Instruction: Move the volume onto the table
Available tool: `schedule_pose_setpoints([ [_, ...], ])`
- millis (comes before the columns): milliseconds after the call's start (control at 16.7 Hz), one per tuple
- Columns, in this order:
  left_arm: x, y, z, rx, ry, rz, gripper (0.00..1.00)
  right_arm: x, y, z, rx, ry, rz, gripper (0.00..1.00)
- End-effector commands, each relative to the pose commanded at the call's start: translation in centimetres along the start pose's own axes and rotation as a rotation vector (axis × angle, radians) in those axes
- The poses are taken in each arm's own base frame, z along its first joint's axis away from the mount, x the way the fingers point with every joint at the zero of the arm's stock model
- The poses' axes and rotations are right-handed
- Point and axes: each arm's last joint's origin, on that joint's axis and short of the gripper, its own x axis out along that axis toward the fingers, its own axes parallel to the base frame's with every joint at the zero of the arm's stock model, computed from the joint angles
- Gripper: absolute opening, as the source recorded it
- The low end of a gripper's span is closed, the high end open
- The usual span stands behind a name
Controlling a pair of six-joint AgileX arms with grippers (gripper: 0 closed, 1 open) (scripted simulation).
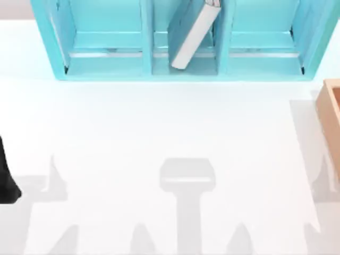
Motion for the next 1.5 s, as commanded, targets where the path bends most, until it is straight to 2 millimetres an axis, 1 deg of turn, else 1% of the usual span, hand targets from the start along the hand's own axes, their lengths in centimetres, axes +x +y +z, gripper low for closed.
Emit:
schedule_pose_setpoints([
  [120, 0.0, 0.0, 0.0, 0.000, 0.000, 0.000, 1.00, 0.0, 0.0, 0.0, 0.000, 0.000, 0.000, 1.00],
  [240, 0.0, 0.0, 0.0, 0.000, 0.000, 0.000, 1.00, 0.1, 0.1, 0.7, 0.007, -0.012, -0.003, 1.00],
  [420, 0.0, 0.0, 0.0, 0.000, 0.000, 0.000, 1.00, 0.6, 0.4, 3.3, 0.038, -0.041, -0.007, 1.00],
  [540, 0.0, 0.0, 0.0, 0.000, 0.000, 0.000, 1.00, 1.6, 0.8, 5.4, 0.068, -0.047, -0.006, 1.00],
  [660, 0.0, 0.0, 0.0, 0.000, 0.000, 0.000, 1.00, 3.4, 1.6, 7.4, 0.104, -0.036, -0.001, 1.00],
  [720, 0.0, 0.0, 0.0, 0.000, 0.000, 0.000, 1.00, 4.6, 2.2, 8.2, 0.122, -0.024, 0.002, 1.00],
  [840, 0.0, 0.0, 0.0, 0.000, 0.000, 0.000, 1.00, 7.6, 3.8, 9.4, 0.157, 0.010, 0.008, 1.00],
  [900, 0.0, 0.0, 0.0, 0.000, 0.000, 0.000, 1.00, 9.3, 4.9, 9.6, 0.173, 0.031, 0.010, 1.00],
  [1020, 0.0, 0.0, 0.0, 0.000, 0.000, 0.000, 1.00, 12.9, 7.5, 9.3, 0.201, 0.076, 0.014, 1.00],
  [1140, 0.0, 0.0, 0.0, 0.000, 0.000, 0.000, 1.00, 16.4, 10.7, 7.9, 0.225, 0.117, 0.015, 1.00],
  [1320, 0.0, 0.0, 0.0, 0.000, 0.000, 0.000, 1.00, 20.6, 16.0, 4.3, 0.258, 0.159, 0.013, 1.00],
  [1500, 0.0, 0.0, 0.0, 0.000, 0.000, 0.000, 1.00, 23.3, 20.9, -0.1, 0.297, 0.170, 0.012, 1.00],
])
